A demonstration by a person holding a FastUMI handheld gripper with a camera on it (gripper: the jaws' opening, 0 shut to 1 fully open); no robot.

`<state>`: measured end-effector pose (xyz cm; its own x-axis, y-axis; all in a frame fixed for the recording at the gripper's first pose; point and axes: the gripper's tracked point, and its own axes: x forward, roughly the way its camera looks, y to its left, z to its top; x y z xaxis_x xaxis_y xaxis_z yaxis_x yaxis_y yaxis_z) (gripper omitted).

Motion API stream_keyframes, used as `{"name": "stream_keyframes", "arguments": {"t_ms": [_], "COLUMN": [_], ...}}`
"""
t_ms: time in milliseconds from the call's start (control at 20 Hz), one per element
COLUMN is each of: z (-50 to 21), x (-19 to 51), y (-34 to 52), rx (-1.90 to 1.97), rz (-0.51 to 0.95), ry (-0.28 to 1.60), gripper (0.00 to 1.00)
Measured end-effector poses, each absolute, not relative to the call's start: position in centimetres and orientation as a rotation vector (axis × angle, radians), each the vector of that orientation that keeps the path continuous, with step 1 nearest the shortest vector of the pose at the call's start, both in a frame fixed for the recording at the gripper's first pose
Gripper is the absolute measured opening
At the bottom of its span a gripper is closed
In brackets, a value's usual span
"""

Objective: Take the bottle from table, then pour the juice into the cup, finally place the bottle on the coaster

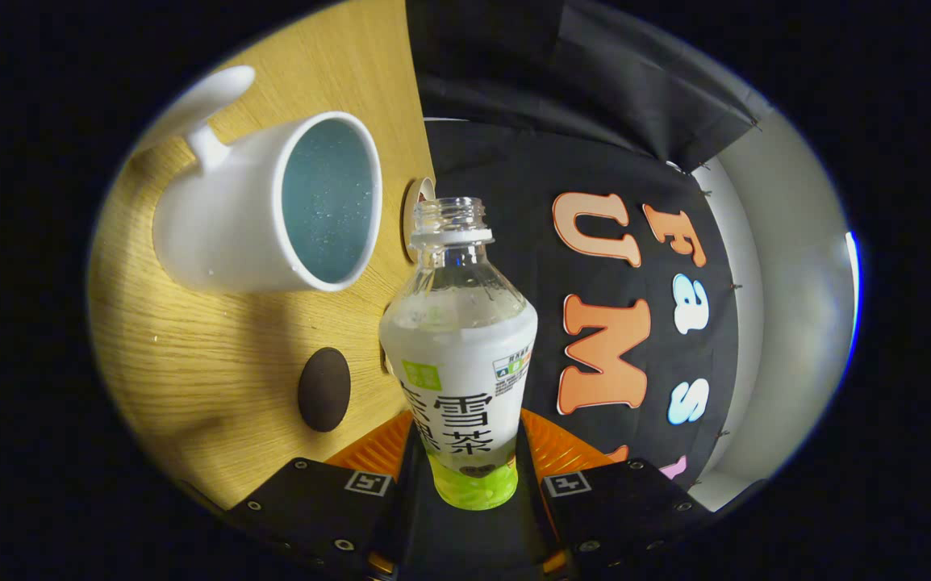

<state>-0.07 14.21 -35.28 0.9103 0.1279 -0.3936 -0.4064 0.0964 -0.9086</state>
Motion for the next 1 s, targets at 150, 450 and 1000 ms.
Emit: {"name": "stream_keyframes", "arguments": {"t_ms": [150, 450, 1000], "z": [-36.6, -37.6, -39.3], "x": [0.6, 1.5, 4.6], "y": [13.7, 13.8, 14.2], "rx": [-1.263, -0.985, -0.504], "rz": [0.398, 0.369, 0.282], "ry": [0.325, 0.436, 0.553], "gripper": [0.54, 0.55, 0.55]}}
